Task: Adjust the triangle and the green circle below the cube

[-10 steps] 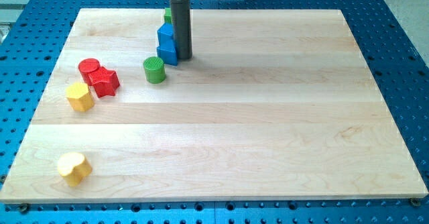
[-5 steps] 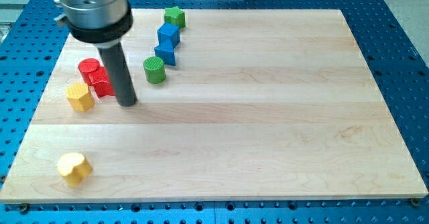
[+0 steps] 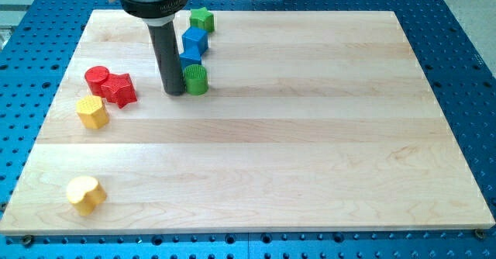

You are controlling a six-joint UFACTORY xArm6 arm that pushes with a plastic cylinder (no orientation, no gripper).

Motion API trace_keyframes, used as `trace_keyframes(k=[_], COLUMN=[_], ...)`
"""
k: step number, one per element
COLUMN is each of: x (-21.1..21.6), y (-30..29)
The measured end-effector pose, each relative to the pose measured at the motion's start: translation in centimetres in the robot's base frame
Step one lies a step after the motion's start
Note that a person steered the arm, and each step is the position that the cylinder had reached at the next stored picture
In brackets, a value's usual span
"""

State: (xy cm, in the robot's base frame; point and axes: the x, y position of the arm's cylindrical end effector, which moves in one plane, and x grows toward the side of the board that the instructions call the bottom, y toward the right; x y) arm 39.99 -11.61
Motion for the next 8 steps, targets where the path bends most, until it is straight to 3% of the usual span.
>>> trace_keyframes(k=[2,4,8], x=[11.5,11.6,11.6], y=[-3.2,-9.8,-11.1])
